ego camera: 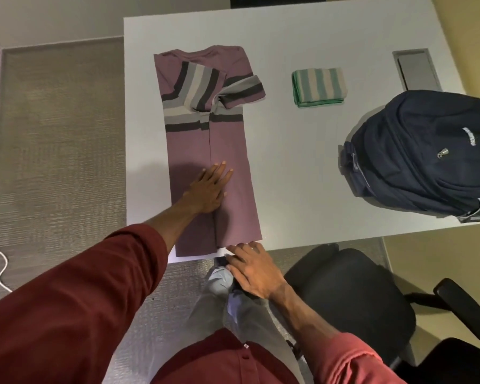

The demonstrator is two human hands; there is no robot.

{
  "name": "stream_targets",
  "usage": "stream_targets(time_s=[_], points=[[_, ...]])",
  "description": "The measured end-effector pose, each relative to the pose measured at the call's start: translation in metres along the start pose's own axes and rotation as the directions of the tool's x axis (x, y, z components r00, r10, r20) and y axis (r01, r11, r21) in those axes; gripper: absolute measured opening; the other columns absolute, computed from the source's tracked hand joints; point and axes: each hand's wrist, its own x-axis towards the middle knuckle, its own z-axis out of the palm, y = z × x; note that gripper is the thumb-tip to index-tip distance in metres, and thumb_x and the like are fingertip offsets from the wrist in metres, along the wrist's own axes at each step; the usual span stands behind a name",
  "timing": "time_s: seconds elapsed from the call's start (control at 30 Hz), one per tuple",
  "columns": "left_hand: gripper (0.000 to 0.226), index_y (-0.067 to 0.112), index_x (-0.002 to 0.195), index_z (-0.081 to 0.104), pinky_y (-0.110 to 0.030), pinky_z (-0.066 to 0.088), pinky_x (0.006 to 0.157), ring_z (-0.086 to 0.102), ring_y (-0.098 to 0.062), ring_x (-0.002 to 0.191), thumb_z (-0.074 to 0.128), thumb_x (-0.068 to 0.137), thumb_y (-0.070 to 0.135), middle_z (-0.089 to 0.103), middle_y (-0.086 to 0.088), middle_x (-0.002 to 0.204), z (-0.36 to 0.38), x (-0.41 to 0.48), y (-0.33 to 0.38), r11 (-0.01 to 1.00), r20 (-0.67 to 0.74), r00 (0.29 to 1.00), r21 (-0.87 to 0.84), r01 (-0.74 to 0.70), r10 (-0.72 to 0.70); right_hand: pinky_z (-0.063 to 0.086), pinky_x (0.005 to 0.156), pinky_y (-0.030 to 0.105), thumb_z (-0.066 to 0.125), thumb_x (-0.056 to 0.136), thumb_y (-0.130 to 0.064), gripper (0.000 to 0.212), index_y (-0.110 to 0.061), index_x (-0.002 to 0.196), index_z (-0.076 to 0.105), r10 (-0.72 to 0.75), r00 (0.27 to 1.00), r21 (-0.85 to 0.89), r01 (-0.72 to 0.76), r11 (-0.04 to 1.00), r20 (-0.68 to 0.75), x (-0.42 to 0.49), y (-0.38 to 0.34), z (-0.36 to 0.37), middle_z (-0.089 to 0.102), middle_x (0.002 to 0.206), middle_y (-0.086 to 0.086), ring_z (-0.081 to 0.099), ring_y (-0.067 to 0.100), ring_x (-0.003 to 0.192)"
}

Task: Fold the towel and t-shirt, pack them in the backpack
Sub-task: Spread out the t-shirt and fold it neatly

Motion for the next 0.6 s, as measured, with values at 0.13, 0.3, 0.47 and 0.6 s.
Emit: stream_targets(time_s=[0.13, 0.3, 0.47, 0.6], points=[[0.071, 0.018, 0.172, 0.004, -0.06, 0.013, 0.132, 0.003, -0.037, 0.165, 0.033, 0.113, 0.043, -0.003, -0.014, 0.179, 0.009, 0.0, 0.003, 1.0, -0.064, 0.998, -0.005, -0.024, 0.024, 0.031, 0.126, 0.053, 0.037, 0.115, -0.037, 0.052, -0.018, 0.164, 0.04, 0.151, 0.988, 0.03, -0.15, 0.988, -0.042, 0.015, 0.001, 0.0, 0.037, 0.171, 0.005, 0.037, 0.023, 0.154], [0.068, 0.021, 0.172, 0.002, -0.059, 0.007, 0.132, 0.0, -0.036, 0.166, 0.028, 0.113, 0.045, -0.004, -0.011, 0.179, 0.014, 0.007, 0.009, 0.999, -0.105, 0.994, -0.045, 0.012, -0.016, 0.001, 0.135, 0.054, 0.024, 0.117, -0.043, 0.068, -0.015, 0.173, -0.001, 0.439, 0.898, 0.026, -0.439, 0.898, 0.009, 0.053, 0.028, 0.008, -0.009, 0.181, 0.005, -0.01, 0.019, 0.167], [0.068, 0.026, 0.171, -0.008, -0.059, 0.003, 0.132, -0.009, -0.032, 0.165, 0.018, 0.113, 0.052, -0.013, -0.009, 0.179, 0.021, 0.007, 0.007, 0.991, -0.088, 0.991, -0.088, 0.097, -0.104, 0.004, 0.135, 0.055, 0.009, 0.115, -0.05, 0.069, -0.015, 0.171, -0.01, 0.526, 0.848, -0.011, -0.526, 0.85, 0.072, 0.04, 0.027, 0.021, -0.018, 0.18, 0.006, -0.018, 0.021, 0.166], [0.073, 0.022, 0.17, -0.013, -0.058, 0.003, 0.133, -0.012, -0.032, 0.165, 0.012, 0.11, 0.055, -0.016, -0.01, 0.178, 0.015, 0.013, 0.01, 0.987, -0.1, 0.986, -0.107, 0.122, -0.133, 0.009, 0.134, 0.058, 0.015, 0.116, -0.049, 0.068, -0.014, 0.173, 0.002, 0.55, 0.834, 0.01, -0.551, 0.835, 0.05, 0.038, 0.022, 0.014, -0.005, 0.181, 0.007, -0.007, 0.024, 0.167]])
